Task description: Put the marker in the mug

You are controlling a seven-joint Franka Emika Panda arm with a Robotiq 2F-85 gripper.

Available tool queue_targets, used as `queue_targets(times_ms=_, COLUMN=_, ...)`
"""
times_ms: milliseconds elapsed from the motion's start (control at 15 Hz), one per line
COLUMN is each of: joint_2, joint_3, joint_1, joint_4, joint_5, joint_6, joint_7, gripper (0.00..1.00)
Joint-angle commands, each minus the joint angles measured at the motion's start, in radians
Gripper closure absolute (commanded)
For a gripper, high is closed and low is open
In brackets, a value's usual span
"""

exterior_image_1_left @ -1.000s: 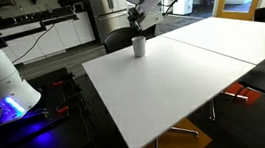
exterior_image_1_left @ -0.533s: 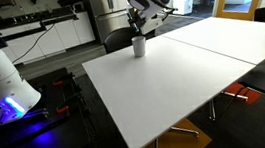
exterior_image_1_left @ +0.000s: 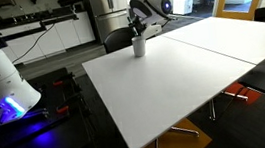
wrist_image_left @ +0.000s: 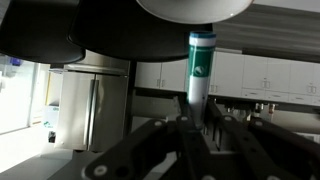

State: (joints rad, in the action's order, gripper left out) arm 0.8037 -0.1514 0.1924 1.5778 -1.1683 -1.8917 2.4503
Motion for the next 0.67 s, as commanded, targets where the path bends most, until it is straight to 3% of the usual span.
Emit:
queue_targets(times_ms=0, joint_2=0.041, joint_3=0.029, joint_1=-0.027, joint_4=-0.055, joint_5=-0.034, joint_6=0.019, joint_7=-0.02, gripper=0.95)
queue_targets(times_ms=600, joint_2=0.09, joint_3=0.048, joint_1=-0.045, joint_4=-0.087, joint_5=-0.088, joint_6=-0.036, joint_7=-0.036, gripper=0.95)
